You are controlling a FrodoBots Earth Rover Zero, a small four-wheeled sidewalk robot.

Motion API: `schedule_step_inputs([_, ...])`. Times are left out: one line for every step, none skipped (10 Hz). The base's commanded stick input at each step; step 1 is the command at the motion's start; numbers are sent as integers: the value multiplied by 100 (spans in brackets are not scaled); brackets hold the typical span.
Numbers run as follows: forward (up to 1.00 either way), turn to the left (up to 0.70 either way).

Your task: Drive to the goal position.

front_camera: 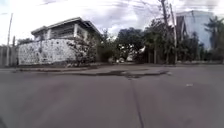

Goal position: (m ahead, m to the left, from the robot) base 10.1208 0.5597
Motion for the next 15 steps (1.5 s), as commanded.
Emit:
schedule_step_inputs([100, 7])
schedule_step_inputs([100, -9])
schedule_step_inputs([100, -29])
schedule_step_inputs([100, -12])
schedule_step_inputs([100, 5])
schedule_step_inputs([100, -3])
schedule_step_inputs([100, -33])
schedule_step_inputs([100, -33])
schedule_step_inputs([100, 5])
schedule_step_inputs([100, -18])
schedule_step_inputs([100, -33])
schedule_step_inputs([100, -27])
schedule_step_inputs([100, -9])
schedule_step_inputs([100, -6])
schedule_step_inputs([100, -24])
